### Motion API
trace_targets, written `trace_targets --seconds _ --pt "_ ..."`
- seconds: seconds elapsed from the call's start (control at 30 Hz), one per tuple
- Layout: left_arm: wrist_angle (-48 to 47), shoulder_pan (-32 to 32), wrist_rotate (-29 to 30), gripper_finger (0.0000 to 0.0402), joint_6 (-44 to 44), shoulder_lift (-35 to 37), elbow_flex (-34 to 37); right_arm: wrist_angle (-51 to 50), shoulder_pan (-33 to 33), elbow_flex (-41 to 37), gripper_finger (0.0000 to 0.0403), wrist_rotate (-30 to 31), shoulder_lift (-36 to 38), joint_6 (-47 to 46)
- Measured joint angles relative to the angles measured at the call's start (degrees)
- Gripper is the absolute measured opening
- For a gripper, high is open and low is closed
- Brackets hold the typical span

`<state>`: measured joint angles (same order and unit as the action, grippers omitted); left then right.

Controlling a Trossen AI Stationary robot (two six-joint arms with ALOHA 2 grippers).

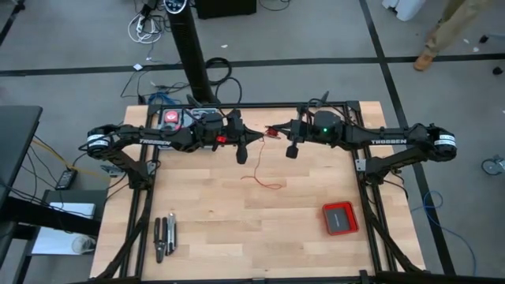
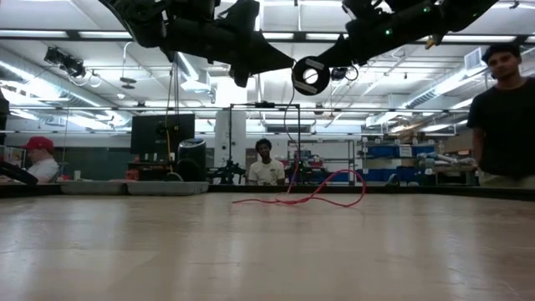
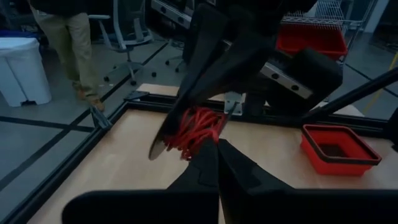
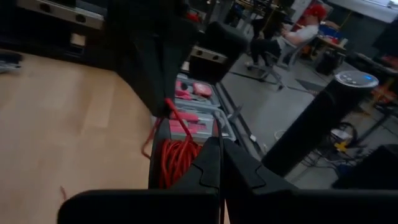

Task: Coil cords
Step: Coil the red wire onto the spool

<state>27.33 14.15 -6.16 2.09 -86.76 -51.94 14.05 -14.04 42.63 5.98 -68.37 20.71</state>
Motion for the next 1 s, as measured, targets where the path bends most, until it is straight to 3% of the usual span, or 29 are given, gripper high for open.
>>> trace_targets --seconds 0.43,0.6,1.0 --pt "2.76 -0.11 0.13 0.0 3.69 0.0 -0.02 4.49 1.61 0.0 0.0 5.29 -2.99 0.0" --pt "4.67 -1.68 4.96 0.0 4.23 -0.67 -0.02 9.65 2.33 0.0 0.0 7.62 -6.12 -0.07" --pt "7.77 -3.3 9.47 0.0 4.25 -2.86 -0.02 14.13 3.02 -0.07 0.0 11.38 -9.23 -0.07"
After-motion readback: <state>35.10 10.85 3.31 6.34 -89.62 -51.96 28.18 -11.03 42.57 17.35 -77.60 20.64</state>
